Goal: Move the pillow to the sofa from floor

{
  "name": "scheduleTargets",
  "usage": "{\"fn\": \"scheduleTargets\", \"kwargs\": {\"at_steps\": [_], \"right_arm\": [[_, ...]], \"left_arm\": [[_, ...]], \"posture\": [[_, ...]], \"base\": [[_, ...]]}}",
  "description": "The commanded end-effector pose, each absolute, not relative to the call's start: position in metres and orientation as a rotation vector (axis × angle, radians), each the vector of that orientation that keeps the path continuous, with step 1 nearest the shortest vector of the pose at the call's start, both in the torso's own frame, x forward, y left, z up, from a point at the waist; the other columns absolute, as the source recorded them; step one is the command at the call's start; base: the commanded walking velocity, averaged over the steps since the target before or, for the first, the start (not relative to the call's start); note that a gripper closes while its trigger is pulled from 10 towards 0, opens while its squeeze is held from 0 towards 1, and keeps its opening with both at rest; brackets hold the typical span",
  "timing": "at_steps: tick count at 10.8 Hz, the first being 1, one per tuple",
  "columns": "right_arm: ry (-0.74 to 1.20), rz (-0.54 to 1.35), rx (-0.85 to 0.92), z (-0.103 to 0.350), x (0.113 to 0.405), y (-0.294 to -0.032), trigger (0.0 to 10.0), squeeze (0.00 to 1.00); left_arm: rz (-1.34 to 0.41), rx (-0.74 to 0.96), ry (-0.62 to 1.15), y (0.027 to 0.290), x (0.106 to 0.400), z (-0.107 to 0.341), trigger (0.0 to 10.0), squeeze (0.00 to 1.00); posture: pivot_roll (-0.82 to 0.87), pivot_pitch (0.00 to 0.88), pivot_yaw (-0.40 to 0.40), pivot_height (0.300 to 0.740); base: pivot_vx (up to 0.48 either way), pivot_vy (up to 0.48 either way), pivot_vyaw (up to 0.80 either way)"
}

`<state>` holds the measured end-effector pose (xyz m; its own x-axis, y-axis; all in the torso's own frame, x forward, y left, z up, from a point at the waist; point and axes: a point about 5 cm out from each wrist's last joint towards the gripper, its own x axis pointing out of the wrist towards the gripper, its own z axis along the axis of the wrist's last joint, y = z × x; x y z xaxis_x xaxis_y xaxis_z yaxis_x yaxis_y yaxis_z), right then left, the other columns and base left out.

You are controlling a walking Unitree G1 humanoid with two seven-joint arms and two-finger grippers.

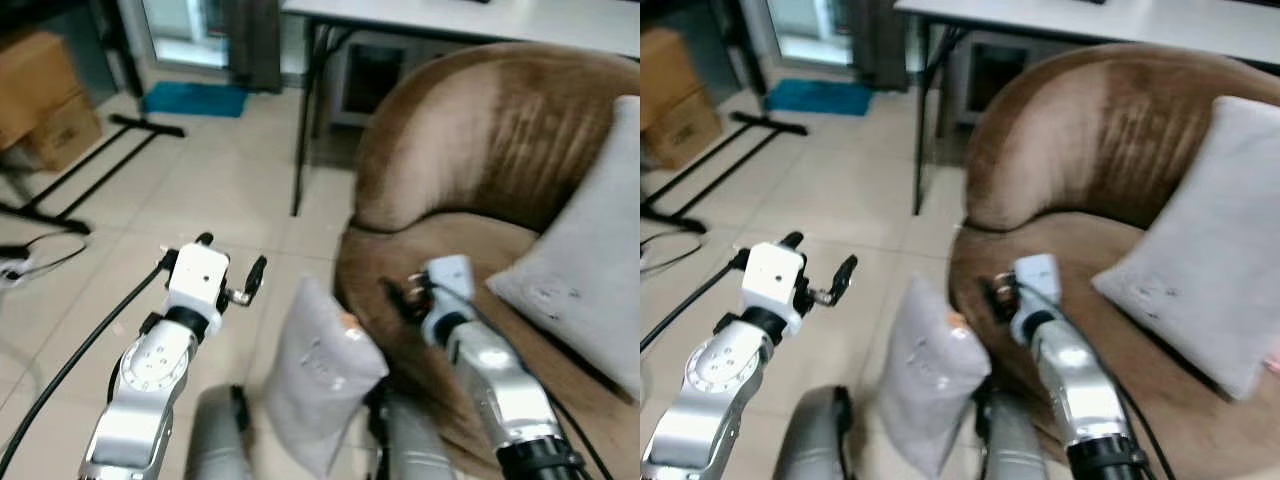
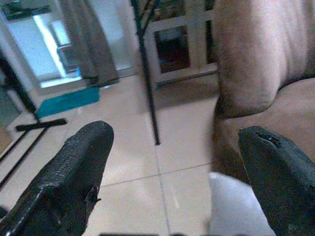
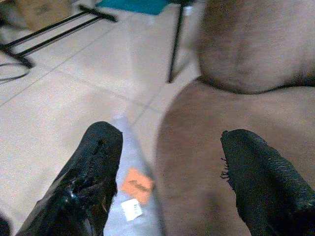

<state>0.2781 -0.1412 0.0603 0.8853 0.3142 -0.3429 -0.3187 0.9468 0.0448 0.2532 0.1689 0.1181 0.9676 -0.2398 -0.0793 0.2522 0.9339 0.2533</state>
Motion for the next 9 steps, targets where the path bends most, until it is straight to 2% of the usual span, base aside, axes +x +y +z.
{"fn": "scheduleTargets", "kwargs": {"at_steps": [1, 6, 7, 9], "right_arm": [[0.35, 0.339, -0.02, 0.06, 0.278, -0.147, 10.0, 0.0], [0.38, 0.436, -0.015, 0.051, 0.276, -0.138, 10.0, 0.0], [0.393, 0.462, -0.006, 0.047, 0.277, -0.134, 10.0, 1.0], [0.457, 0.492, -0.004, 0.032, 0.284, -0.121, 10.0, 1.0]], "left_arm": [[-0.275, 0.279, 0.042, 0.166, 0.251, 0.119, 10.0, 0.0], [-0.288, 0.285, 0.073, 0.168, 0.243, 0.112, 10.0, 0.0], [-0.292, 0.288, 0.088, 0.169, 0.241, 0.11, 10.0, 0.0], [-0.378, 0.302, 0.171, 0.174, 0.23, 0.097, 10.0, 0.0]], "posture": [[0.02, 0.0, -0.049, 0.55], [0.02, 0.0, -0.053, 0.501], [0.03, 0.0, -0.054, 0.501], [0.06, 0.0, -0.061, 0.501]], "base": [[0.0, 0.0, 0.0], [0.0, 0.0, 0.0], [0.0, 0.0, 0.0], [0.0, 0.0, 0.0]]}}
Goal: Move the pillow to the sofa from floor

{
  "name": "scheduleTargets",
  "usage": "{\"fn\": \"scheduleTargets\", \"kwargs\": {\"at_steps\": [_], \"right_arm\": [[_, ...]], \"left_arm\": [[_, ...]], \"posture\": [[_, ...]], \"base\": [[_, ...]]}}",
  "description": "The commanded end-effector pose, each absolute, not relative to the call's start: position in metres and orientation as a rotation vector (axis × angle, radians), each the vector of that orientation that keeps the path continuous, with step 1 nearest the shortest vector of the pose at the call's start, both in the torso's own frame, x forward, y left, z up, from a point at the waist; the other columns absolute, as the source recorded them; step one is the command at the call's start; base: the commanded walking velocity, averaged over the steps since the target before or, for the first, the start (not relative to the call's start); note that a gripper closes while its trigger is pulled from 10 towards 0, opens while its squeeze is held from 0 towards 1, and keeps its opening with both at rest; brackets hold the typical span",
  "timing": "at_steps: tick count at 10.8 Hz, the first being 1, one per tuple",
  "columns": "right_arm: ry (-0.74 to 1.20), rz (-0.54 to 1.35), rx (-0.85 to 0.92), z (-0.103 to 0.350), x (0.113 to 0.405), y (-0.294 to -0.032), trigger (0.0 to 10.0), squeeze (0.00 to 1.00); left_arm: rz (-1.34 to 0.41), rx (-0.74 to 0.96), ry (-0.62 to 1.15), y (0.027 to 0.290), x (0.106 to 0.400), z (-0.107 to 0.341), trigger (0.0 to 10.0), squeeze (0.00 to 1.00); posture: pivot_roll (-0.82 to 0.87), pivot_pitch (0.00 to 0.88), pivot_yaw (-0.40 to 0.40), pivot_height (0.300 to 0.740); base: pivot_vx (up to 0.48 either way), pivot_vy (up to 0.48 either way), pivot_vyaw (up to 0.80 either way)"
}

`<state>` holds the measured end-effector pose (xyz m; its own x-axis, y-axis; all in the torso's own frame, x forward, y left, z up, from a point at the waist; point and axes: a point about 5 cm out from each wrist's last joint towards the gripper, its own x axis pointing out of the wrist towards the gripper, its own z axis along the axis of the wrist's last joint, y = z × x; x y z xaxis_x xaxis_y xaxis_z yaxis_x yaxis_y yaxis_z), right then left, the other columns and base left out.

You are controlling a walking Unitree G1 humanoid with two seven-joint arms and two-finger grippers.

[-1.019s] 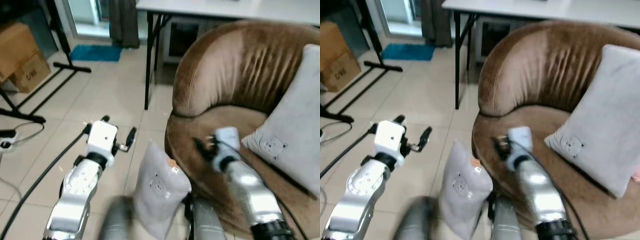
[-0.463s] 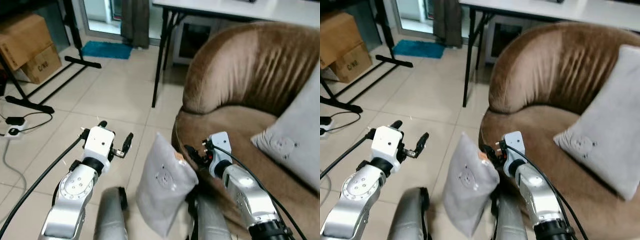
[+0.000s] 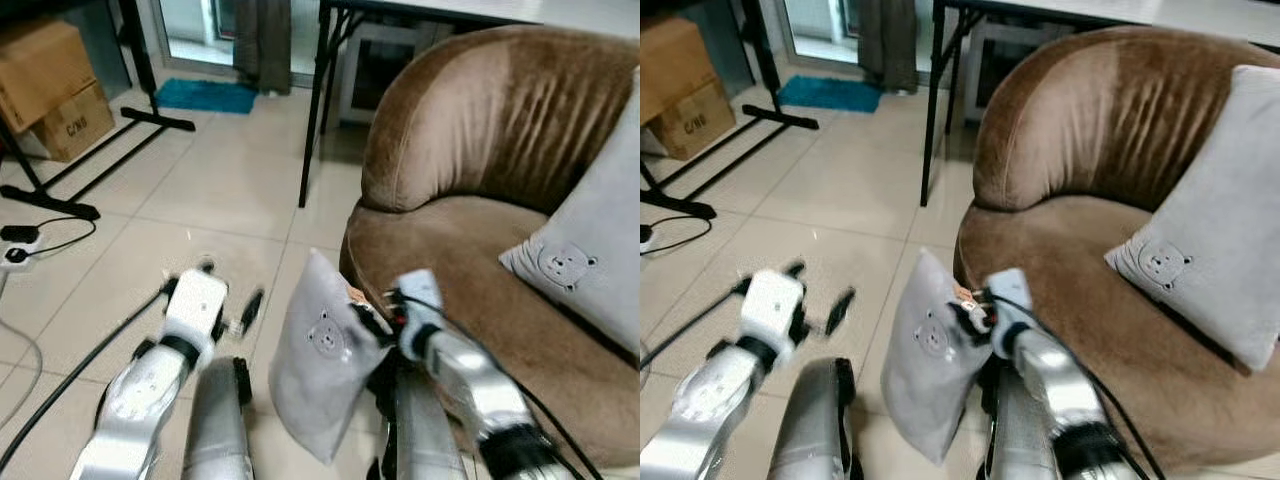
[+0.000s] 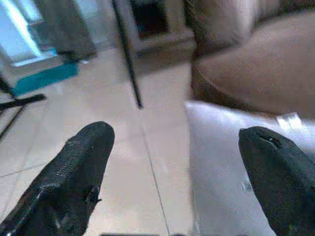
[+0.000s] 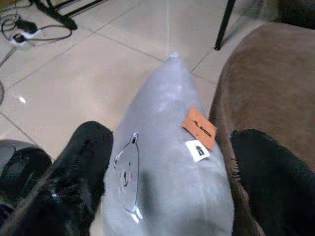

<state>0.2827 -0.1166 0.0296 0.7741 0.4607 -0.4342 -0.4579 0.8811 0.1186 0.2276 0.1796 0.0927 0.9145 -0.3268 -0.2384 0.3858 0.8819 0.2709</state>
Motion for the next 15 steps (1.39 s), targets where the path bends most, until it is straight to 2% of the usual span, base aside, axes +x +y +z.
{"fn": "scheduleTargets", "kwargs": {"at_steps": [1, 2, 4, 5, 6, 10, 11, 12, 13, 15], "right_arm": [[0.464, 0.498, -0.007, 0.03, 0.285, -0.118, 10.0, 1.0], [0.534, 0.514, -0.045, 0.013, 0.288, -0.103, 10.0, 1.0], [0.621, 0.434, -0.119, -0.002, 0.287, -0.102, 10.0, 1.0], [0.69, 0.402, -0.171, -0.013, 0.282, -0.103, 10.0, 0.89], [0.724, 0.374, -0.201, -0.02, 0.278, -0.105, 10.0, 0.0], [0.742, 0.312, -0.208, -0.024, 0.277, -0.109, 10.0, 0.0], [0.745, 0.324, -0.167, -0.024, 0.278, -0.106, 3.1, 0.0], [0.746, 0.336, -0.165, -0.024, 0.278, -0.104, 1.0, 0.0], [0.747, 0.341, -0.173, -0.024, 0.277, -0.102, 0.0, 0.0], [0.744, 0.343, -0.178, -0.024, 0.278, -0.1, 0.0, 0.0]], "left_arm": [[-0.415, 0.321, 0.195, 0.175, 0.226, 0.092, 10.0, 0.0], [-0.498, 0.351, 0.286, 0.188, 0.211, 0.084, 10.0, 0.0], [-0.564, 0.327, 0.309, 0.192, 0.2, 0.092, 10.0, 0.0], [-0.598, 0.342, 0.34, 0.196, 0.193, 0.093, 10.0, 0.0], [-0.623, 0.351, 0.359, 0.199, 0.188, 0.094, 10.0, 0.0], [-0.638, 0.355, 0.368, 0.201, 0.183, 0.096, 10.0, 0.0], [-0.666, 0.353, 0.387, 0.202, 0.181, 0.094, 10.0, 0.0], [-0.676, 0.351, 0.396, 0.203, 0.181, 0.092, 10.0, 0.0], [-0.681, 0.349, 0.404, 0.204, 0.181, 0.089, 10.0, 0.0], [-0.689, 0.345, 0.415, 0.205, 0.181, 0.083, 10.0, 0.0]], "posture": [[0.06, 0.0, -0.062, 0.501], [0.08, 0.0, -0.053, 0.501], [0.12, 0.0, -0.043, 0.501], [0.13, 0.0, -0.039, 0.501], [0.14, 0.0, -0.035, 0.501], [0.16, 0.0, -0.031, 0.501], [0.17, 0.0, -0.026, 0.501], [0.17, 0.0, -0.026, 0.501], [0.18, 0.0, -0.022, 0.501], [0.18, 0.0, -0.02, 0.501]], "base": [[0.0, 0.0, 0.0], [0.0, 0.0, 0.0], [0.0, 0.0, 0.0], [0.0, 0.0, 0.0], [0.0, 0.0, 0.0], [0.0, 0.0, 0.0], [0.0, 0.0, 0.0], [0.0, 0.0, 0.0], [0.0, 0.0, 0.0], [0.0, 0.0, 0.0]]}}
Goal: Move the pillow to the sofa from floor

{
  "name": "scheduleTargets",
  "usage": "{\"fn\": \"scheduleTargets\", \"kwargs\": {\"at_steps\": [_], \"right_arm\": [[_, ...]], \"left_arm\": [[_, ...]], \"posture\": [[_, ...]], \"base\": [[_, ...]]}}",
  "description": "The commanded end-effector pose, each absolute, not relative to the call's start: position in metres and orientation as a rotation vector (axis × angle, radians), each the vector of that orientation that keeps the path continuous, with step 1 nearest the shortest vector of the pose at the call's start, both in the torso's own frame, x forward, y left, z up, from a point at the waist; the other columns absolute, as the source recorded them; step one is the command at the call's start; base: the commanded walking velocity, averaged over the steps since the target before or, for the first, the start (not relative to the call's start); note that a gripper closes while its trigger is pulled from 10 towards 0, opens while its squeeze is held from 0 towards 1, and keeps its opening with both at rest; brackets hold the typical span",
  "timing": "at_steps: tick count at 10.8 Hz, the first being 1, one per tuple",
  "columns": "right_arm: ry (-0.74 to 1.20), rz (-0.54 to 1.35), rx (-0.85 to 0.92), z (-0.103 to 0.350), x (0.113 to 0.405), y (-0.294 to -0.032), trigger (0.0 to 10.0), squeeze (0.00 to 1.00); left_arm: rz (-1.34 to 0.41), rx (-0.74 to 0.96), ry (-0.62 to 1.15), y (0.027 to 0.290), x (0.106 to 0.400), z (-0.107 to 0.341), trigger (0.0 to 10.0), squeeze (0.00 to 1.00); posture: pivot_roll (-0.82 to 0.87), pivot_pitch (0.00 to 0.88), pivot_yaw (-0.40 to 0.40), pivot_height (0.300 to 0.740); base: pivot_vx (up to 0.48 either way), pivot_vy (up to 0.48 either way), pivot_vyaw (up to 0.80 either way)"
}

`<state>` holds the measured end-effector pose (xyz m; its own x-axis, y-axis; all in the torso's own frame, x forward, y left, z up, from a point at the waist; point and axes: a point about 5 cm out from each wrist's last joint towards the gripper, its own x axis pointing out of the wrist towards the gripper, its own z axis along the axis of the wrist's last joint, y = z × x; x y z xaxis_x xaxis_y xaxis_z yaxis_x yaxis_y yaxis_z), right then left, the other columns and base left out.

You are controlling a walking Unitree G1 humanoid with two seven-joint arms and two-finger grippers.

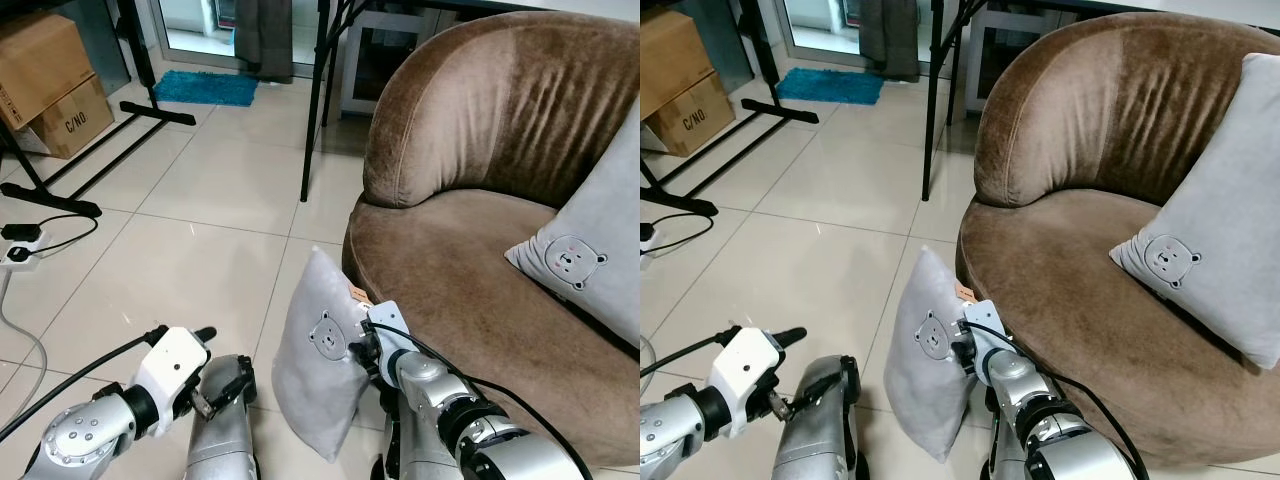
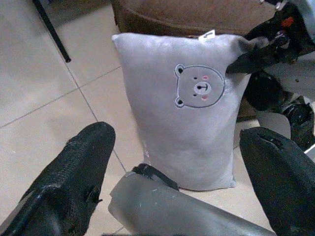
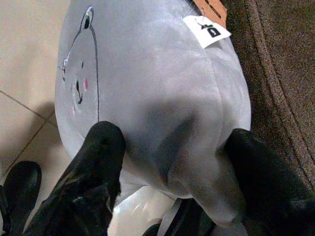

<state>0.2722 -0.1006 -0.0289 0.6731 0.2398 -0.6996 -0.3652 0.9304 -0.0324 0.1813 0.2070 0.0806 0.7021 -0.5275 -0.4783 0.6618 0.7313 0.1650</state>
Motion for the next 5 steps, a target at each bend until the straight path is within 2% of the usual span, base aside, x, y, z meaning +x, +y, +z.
{"fn": "scheduleTargets", "kwargs": {"at_steps": [1, 5], "right_arm": [[0.742, 0.343, -0.18, -0.024, 0.278, -0.1, 0.0, 0.0], [0.757, 0.323, -0.225, -0.025, 0.278, -0.107, 0.0, 0.0]], "left_arm": [[-0.693, 0.343, 0.418, 0.204, 0.182, 0.078, 10.0, 0.0], [-0.715, 0.323, 0.43, 0.201, 0.183, 0.058, 10.0, 0.0]], "posture": [[0.18, 0.0, -0.02, 0.501], [0.18, 0.0, -0.02, 0.501]], "base": [[0.0, 0.0, 0.0], [0.0, 0.0, 0.0]]}}
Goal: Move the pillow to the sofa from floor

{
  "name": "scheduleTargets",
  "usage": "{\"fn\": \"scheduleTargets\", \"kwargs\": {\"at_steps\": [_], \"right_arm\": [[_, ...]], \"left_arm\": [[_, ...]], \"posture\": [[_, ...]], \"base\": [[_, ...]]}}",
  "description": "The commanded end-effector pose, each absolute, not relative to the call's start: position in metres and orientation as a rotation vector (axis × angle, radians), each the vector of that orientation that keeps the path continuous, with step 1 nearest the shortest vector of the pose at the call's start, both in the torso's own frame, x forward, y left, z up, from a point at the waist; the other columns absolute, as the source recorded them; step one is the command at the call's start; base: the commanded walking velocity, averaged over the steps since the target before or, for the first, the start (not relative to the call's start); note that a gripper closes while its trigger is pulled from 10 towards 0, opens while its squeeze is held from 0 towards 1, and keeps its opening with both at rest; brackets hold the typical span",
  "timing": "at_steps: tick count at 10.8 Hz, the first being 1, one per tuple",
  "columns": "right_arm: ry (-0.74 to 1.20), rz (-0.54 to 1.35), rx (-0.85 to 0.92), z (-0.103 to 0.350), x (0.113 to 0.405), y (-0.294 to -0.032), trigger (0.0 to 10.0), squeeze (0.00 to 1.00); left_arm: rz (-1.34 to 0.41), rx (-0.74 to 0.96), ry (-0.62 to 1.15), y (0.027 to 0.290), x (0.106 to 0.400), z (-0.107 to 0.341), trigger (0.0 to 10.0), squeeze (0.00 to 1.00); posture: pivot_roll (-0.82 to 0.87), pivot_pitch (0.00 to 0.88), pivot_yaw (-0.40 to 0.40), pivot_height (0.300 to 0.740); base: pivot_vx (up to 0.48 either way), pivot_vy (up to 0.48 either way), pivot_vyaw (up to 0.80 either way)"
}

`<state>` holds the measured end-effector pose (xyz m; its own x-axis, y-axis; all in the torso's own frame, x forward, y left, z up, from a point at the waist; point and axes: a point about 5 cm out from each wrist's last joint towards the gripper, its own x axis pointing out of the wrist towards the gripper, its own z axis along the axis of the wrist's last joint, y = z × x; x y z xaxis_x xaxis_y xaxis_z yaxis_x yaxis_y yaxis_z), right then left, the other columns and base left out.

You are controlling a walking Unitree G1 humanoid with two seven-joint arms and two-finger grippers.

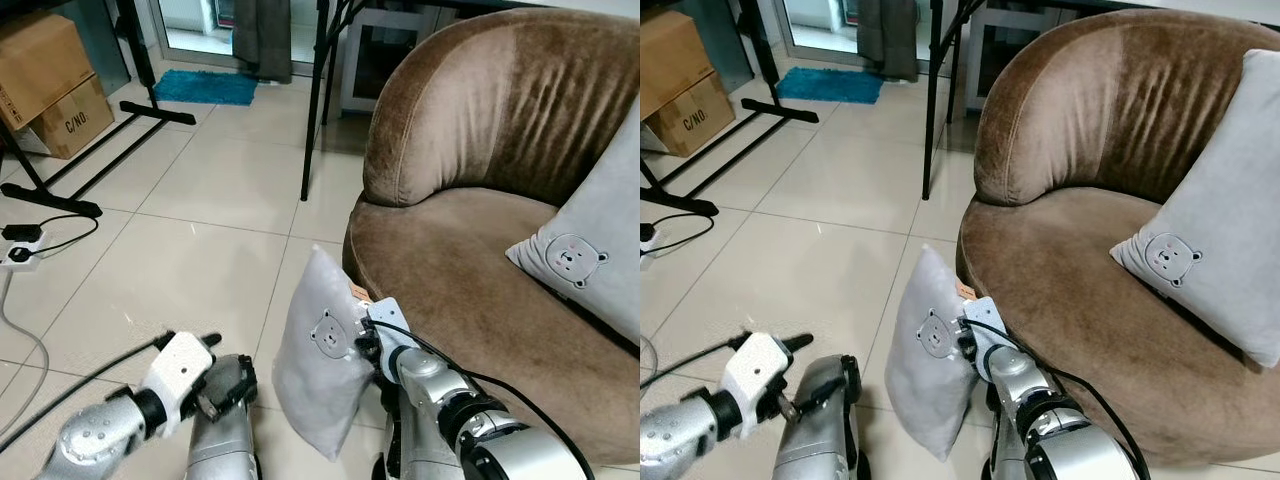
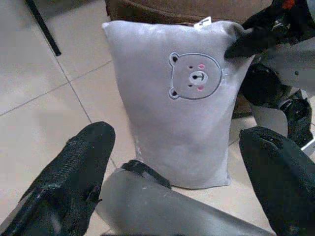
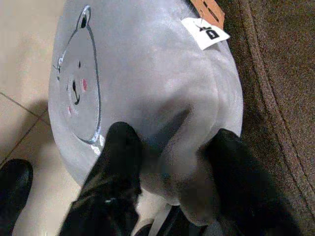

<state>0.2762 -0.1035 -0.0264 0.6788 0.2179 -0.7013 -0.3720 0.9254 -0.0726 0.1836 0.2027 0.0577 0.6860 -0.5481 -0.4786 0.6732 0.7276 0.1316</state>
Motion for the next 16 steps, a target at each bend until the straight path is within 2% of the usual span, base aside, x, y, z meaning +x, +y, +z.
{"fn": "scheduleTargets", "kwargs": {"at_steps": [1, 4, 14, 16], "right_arm": [[0.757, 0.322, -0.224, -0.025, 0.279, -0.107, 0.0, 0.0], [0.757, 0.321, -0.229, -0.025, 0.279, -0.107, 0.0, 0.0], [0.743, 0.319, -0.222, -0.021, 0.283, -0.112, 0.0, 0.0], [0.686, 0.371, -0.145, -0.014, 0.289, -0.106, 0.0, 0.0]], "left_arm": [[-0.731, 0.307, 0.437, 0.194, 0.178, 0.05, 10.0, 0.0], [-0.743, 0.303, 0.432, 0.182, 0.172, 0.037, 10.0, 0.0], [-0.743, 0.314, 0.392, 0.181, 0.183, 0.033, 10.0, 0.0], [-0.723, 0.325, 0.375, 0.18, 0.188, 0.032, 10.0, 0.0]], "posture": [[0.18, 0.0, -0.02, 0.501], [0.18, 0.0, -0.02, 0.501], [0.18, 0.0, -0.032, 0.501], [0.18, 0.0, -0.041, 0.501]], "base": [[0.0, 0.0, 0.0], [0.0, 0.0, 0.0], [0.0, 0.0, 0.0], [0.0, 0.0, 0.0]]}}
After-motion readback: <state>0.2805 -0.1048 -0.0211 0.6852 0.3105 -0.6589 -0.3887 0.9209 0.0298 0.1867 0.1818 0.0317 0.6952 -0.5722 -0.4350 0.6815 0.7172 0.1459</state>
